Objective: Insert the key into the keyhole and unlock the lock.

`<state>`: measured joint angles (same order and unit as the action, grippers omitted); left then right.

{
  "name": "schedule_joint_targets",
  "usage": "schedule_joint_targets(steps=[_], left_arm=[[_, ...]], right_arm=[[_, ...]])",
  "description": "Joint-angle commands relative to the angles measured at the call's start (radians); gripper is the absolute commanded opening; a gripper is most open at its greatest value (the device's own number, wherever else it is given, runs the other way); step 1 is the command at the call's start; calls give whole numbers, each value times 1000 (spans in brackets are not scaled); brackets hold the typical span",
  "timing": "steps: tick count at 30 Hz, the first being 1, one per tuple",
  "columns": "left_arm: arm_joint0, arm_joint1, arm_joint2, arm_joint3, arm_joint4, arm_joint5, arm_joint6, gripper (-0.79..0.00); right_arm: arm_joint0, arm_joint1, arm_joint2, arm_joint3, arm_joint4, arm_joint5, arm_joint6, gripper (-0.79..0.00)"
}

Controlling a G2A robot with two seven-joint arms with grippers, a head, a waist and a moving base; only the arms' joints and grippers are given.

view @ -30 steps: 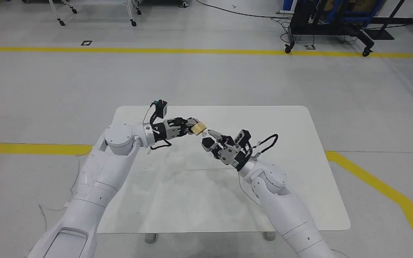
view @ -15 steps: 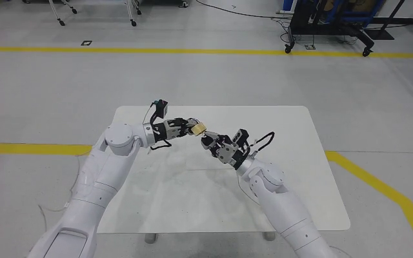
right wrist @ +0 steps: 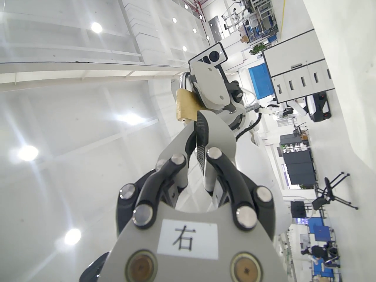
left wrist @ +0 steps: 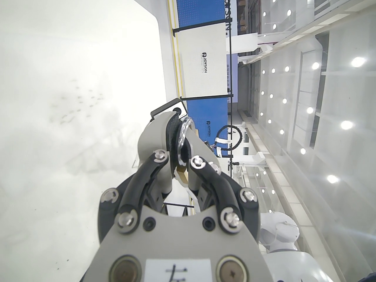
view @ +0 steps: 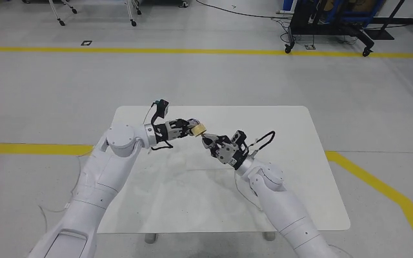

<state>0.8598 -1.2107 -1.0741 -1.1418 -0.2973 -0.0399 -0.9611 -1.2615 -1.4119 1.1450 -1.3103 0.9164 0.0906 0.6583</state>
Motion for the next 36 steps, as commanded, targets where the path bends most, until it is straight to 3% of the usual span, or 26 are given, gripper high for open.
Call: schedule_joint_targets(steps=[1,12,15,16,17,18,19,23,27,29,36], left_arm=[[6,1,2,-10,22,-14,13,-785],[63,10,-4,-95,148,-107,138,-785],[78,11,-7,-111,155,-104,146,-785],[79,12,-8,-114,152,-100,144,-785],[80,12,-9,-113,147,-91,140,-785],[79,11,-10,-111,137,-79,133,-785],[76,11,-11,-107,122,-65,126,-785],[51,8,-17,-73,74,1,102,-785],[39,5,-10,-57,75,30,111,-785],[34,3,5,-54,95,42,107,-785],[28,-2,20,-49,90,64,110,-785]], right_arm=[[8,0,6,20,39,26,37,-785],[54,6,34,126,189,204,196,-785],[67,7,37,144,179,197,195,-785],[66,8,37,143,169,179,181,-708],[64,8,36,138,154,157,164,-489],[59,8,36,132,142,138,151,-95],[53,9,37,123,128,117,138,0],[4,21,68,68,22,-24,89,0],[-105,37,159,-39,-104,-254,-88,0],[-152,43,204,-87,-135,-311,-147,0],[-152,43,204,-87,-135,-311,-147,0]])
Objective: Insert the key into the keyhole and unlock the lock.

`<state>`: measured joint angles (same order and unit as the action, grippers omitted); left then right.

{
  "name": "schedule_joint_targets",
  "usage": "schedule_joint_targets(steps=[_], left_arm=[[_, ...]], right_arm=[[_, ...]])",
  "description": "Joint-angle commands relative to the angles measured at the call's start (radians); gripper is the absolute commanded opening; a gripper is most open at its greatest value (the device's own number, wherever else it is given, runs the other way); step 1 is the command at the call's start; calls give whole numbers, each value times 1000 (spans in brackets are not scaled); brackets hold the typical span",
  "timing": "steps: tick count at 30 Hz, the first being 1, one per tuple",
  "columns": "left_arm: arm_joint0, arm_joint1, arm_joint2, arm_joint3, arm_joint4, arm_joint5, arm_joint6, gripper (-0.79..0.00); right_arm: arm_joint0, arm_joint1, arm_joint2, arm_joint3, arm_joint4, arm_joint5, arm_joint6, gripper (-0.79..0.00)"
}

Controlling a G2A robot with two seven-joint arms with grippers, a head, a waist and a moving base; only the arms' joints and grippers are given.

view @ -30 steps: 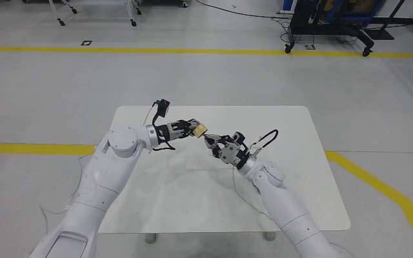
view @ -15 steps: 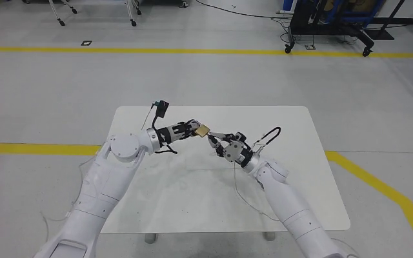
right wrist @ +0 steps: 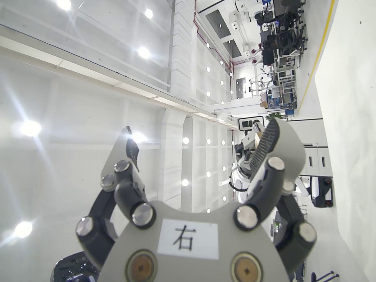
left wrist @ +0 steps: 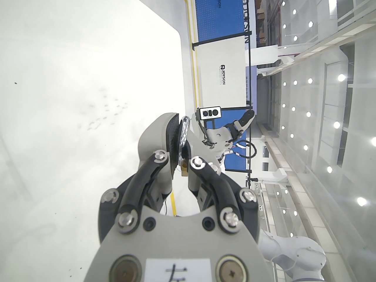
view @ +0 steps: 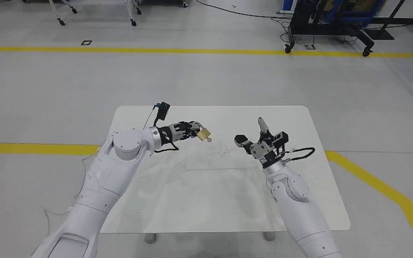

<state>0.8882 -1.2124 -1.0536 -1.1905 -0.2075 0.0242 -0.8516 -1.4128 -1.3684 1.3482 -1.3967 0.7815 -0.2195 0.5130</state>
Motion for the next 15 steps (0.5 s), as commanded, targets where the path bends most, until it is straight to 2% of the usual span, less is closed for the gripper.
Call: schedule_joint_targets(steps=[1,8,11,15], left_arm=[[0,0,0,0,0,0,0,-785],[5,0,8,-1,30,0,18,-785],[21,-3,86,-23,256,18,140,-785],[-11,-25,161,35,308,61,149,-785]], right_arm=[[0,0,1,0,0,-1,-1,0],[0,0,1,0,0,-1,-1,0],[0,0,1,0,0,-1,-1,0],[0,0,1,0,0,-1,-1,0]])
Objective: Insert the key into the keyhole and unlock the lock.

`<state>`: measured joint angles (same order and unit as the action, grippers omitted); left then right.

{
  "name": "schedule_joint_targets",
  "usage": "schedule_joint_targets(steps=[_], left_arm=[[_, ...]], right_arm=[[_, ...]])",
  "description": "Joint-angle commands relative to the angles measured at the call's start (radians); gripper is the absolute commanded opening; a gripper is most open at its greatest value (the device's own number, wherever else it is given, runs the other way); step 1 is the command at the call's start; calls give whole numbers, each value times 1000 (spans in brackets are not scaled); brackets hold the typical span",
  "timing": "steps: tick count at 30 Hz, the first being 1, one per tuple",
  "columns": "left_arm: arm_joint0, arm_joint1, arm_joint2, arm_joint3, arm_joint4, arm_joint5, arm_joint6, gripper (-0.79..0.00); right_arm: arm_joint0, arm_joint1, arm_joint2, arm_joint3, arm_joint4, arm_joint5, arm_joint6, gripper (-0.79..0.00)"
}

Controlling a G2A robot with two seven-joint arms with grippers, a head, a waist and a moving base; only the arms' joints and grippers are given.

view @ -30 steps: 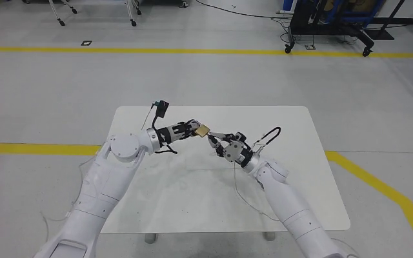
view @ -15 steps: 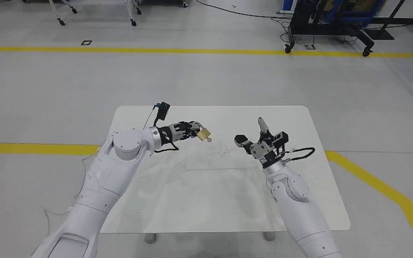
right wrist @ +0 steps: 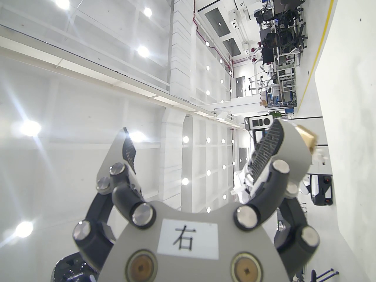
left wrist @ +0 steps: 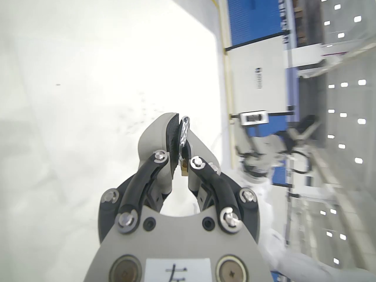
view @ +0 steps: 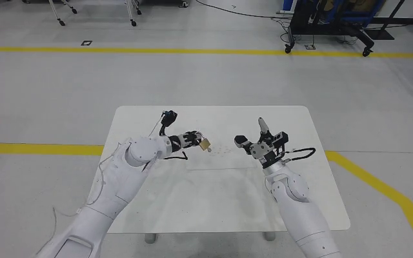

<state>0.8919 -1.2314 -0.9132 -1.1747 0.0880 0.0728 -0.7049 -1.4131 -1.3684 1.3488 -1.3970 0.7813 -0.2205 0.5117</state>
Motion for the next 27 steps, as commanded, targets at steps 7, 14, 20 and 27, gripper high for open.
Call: schedule_joint_targets(steps=[7,14,20,27], left_arm=[[-113,-58,146,82,94,135,2,-785],[-162,-113,241,136,125,180,44,-785],[-190,-154,285,190,133,215,84,-699],[-185,-169,268,217,109,240,94,0]], right_arm=[[0,0,0,0,0,0,0,0],[0,0,0,0,0,0,0,0],[0,0,0,0,0,0,0,0],[0,0,0,0,0,0,0,0]])
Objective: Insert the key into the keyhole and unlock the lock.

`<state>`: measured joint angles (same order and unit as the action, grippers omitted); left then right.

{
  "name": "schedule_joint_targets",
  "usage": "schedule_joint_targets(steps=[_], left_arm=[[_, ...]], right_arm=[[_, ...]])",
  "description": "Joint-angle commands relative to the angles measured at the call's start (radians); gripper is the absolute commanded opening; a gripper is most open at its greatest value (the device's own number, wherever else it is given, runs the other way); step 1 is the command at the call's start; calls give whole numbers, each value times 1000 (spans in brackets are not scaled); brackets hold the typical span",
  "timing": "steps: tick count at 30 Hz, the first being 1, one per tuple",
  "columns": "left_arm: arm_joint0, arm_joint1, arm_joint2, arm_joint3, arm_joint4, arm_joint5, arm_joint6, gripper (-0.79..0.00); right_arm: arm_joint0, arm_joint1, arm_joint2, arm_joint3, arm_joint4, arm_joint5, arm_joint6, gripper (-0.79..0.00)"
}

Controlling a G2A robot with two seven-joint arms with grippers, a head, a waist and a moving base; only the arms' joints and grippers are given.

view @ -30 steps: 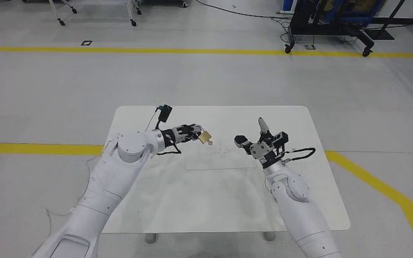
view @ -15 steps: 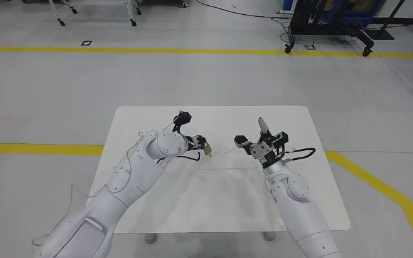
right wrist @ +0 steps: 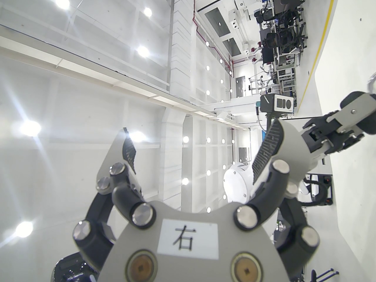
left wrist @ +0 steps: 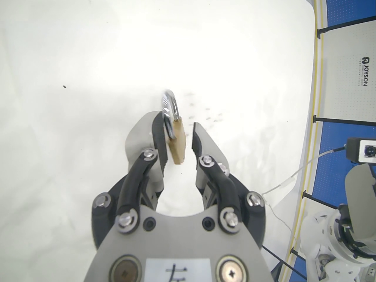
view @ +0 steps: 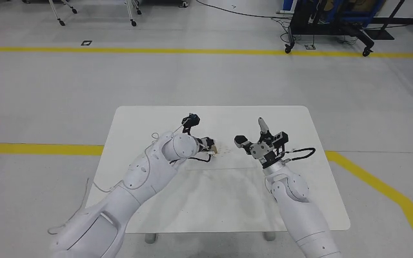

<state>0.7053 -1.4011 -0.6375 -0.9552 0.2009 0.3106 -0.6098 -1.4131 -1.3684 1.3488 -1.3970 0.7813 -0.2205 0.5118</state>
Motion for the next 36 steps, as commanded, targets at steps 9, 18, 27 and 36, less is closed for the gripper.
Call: schedule_joint_targets(steps=[9,18,27,36], left_arm=[[141,72,-184,-191,2,-88,46,0],[415,174,-443,-576,269,-187,197,0],[548,208,-591,-781,387,-232,282,0],[548,208,-591,-781,387,-232,282,0]], right_arm=[[0,0,0,0,0,0,0,0],[-2,-3,18,-19,-202,-233,-183,0],[-114,6,152,-211,-434,-549,-335,0],[-138,0,142,-243,-473,-584,-381,0]])
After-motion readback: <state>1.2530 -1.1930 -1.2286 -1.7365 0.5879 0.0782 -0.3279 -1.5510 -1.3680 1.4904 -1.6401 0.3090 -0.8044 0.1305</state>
